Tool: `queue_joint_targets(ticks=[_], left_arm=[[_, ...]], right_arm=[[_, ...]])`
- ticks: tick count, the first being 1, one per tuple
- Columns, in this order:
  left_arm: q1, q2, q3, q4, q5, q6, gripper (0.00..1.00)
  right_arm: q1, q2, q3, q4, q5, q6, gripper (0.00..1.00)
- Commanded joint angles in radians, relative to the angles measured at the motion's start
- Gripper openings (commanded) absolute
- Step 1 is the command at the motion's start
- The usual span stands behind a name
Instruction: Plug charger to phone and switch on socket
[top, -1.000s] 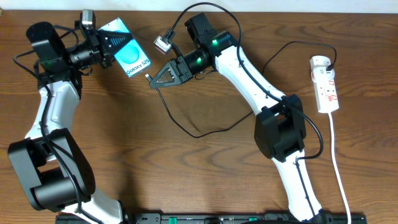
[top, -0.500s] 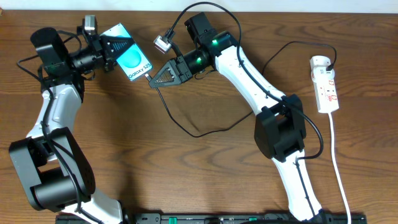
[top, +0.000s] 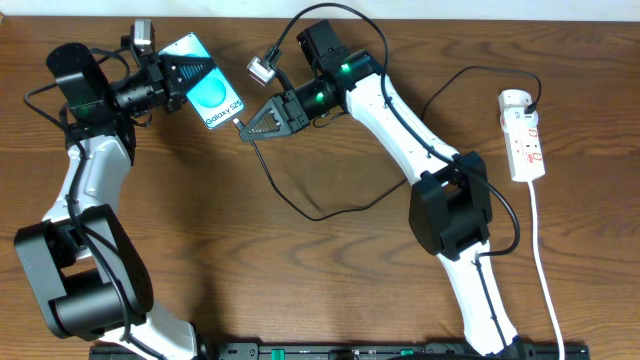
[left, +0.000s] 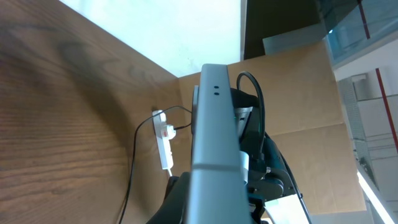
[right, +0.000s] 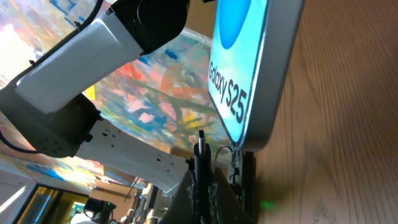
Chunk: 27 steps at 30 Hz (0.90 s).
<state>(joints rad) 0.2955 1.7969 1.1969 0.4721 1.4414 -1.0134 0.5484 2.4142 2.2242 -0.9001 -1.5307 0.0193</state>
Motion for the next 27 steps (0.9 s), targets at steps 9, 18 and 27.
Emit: queue_joint_targets(ticks=[9,18,27], left_arm=[[-0.001,0.000,0.002,0.009,-0.026,-0.062,0.07],[-0.019,0.000,0.002,0.010,-0.040,-0.064,0.07],[-0.040,0.000,0.002,0.039,-0.039,-0.062,0.07]], right_arm=[[0.003,-0.007,0.003,0.003,-0.024,0.010,0.01],[0.003,-0.007,0.003,0.003,-0.009,0.011,0.01],[0.003,-0.007,0.003,0.003,-0.005,0.021,0.01]])
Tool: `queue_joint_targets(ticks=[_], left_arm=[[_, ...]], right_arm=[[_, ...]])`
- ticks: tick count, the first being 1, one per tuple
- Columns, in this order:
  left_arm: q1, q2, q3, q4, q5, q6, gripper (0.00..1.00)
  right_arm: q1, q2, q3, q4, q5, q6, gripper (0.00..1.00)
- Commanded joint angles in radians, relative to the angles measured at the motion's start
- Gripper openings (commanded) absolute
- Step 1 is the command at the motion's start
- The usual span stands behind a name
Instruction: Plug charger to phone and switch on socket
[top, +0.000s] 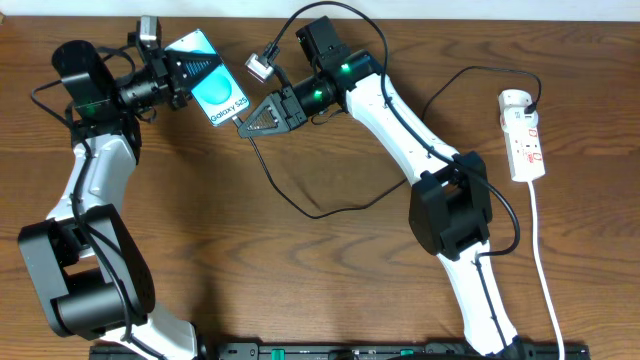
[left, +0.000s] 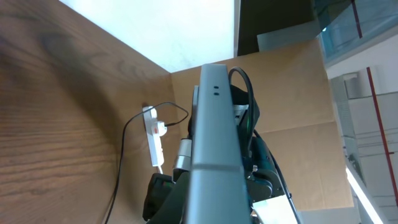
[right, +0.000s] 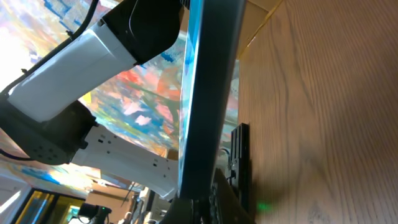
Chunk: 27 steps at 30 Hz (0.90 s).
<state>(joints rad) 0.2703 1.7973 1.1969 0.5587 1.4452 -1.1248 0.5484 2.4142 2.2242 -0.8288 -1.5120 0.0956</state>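
My left gripper (top: 200, 70) is shut on a phone (top: 225, 98) with a lit blue screen, holding it above the table at the back left. From the right, my right gripper (top: 245, 126) is shut on the charger plug (top: 238, 122), which meets the phone's lower end. Seen from the right wrist, the phone (right: 208, 93) stands edge-on right above my fingers, and the plug tip is hidden. The left wrist view shows the phone's grey edge (left: 214, 124). The black cable (top: 320, 213) loops across the table to the white socket strip (top: 524, 135).
The socket strip (left: 152, 134) lies near the table's right edge, with a white lead (top: 545, 270) running to the front. The slack cable loop lies mid-table. Cardboard (left: 292, 93) stands behind the table.
The phone's face, partly visible from the right wrist before, is now edge-on and straight above my right fingers. My right gripper sits slightly higher and closer to the phone's end.
At first the plug tip showed just below the phone's lower edge, with the phone's face angled toward my right wrist. The phone then sat nearer the plug and hid the tip. Both grippers kept their hold, and the phone is now lined up edge-on over the plug.
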Motion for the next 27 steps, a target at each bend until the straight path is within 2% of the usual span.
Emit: queue_joint_targets(ticks=[1,27], left_arm=[[0.006,0.000,0.002,0.012,0.009,0.016,0.07],[0.016,0.000,0.002,0.016,0.013,0.040,0.07]], right_arm=[[0.002,-0.007,0.003,-0.007,-0.029,0.005,0.01],[0.003,-0.007,0.003,-0.011,-0.043,0.003,0.01]])
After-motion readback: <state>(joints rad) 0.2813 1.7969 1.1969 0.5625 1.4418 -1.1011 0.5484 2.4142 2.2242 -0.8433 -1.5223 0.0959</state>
